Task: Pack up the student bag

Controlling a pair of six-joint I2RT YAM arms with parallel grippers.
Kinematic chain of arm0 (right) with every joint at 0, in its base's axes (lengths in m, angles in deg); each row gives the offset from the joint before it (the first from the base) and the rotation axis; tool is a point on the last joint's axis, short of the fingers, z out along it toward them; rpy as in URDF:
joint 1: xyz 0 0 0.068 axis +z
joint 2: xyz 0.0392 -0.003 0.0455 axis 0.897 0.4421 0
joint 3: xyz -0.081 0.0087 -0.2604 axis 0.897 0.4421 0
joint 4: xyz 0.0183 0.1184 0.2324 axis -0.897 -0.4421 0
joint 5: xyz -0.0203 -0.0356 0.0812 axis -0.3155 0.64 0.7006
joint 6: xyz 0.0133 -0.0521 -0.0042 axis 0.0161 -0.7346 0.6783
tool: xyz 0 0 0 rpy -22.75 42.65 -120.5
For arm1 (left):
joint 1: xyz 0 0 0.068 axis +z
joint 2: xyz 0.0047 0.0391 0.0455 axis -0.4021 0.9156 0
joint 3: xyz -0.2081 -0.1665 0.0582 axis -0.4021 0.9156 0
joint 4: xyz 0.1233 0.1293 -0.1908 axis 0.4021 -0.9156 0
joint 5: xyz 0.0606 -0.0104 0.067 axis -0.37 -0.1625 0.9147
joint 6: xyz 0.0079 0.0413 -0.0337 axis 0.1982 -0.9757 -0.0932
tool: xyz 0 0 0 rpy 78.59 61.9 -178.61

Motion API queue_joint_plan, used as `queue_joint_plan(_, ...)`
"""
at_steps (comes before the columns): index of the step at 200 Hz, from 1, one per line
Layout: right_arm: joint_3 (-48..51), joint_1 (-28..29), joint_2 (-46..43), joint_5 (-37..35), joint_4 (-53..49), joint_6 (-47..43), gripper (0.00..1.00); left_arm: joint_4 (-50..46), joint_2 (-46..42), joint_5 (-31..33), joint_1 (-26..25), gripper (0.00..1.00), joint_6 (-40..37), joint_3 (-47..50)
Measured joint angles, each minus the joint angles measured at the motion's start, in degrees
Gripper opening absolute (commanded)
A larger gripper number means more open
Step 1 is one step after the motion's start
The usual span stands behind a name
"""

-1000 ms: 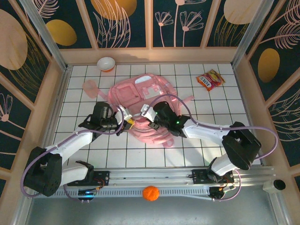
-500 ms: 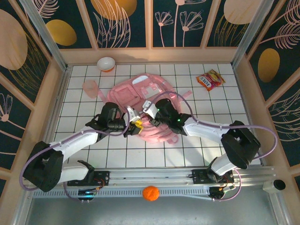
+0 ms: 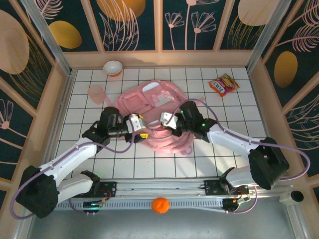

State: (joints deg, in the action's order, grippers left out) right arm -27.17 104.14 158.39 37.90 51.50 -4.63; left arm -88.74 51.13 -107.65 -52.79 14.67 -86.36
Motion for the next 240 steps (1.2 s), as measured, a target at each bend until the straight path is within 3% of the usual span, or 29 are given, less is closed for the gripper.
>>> queue_joint_plan(36,-1.0,-0.9,0.0,1.8,-2.4,-2.7,0.0,-2.2,5.7,1.7,0.0,0.59,-7.6,-2.9)
queue_joint_plan(71,-1.1,-1.1,0.0,2.8,-2.5,-2.8,0.01,-2.1,9.3,-1.0,-0.2,0.54,-11.3,-4.5)
queue_joint_plan(97,-1.1,-1.1,-0.1,3.0,-3.1,-2.6,0.03,-1.2,11.0,-2.1,-0.3,0.25,-12.4,-5.0)
queue_joint_plan(115,-1.1,-1.4,-1.0,2.9,-3.7,-1.1,0.13,-0.9,12.0,-3.0,-0.6,0.0,-13.2,-5.4)
queue_joint_plan(126,-1.1,-1.7,-2.3,2.5,-4.2,1.0,0.23,-0.5,12.2,-3.7,-0.9,0.0,-13.0,-5.4)
queue_joint_plan(143,-1.6,-1.8,-5.4,1.3,-6.0,9.5,0.32,1.1,12.2,-4.7,-1.6,0.0,-9.5,-5.2)
queue_joint_plan(180,-6.8,-0.8,-10.8,-3.0,-13.1,35.6,0.39,10.2,11.0,-5.0,-3.7,0.0,4.1,-1.6)
queue_joint_plan(210,-7.5,6.4,-14.6,-9.4,-19.9,57.7,0.39,14.1,10.9,-5.8,-4.8,0.0,13.6,-0.3)
queue_joint_plan(240,-7.5,13.4,-16.5,-15.4,-23.8,74.6,0.38,14.6,10.9,-6.1,-5.1,0.0,17.1,-0.4)
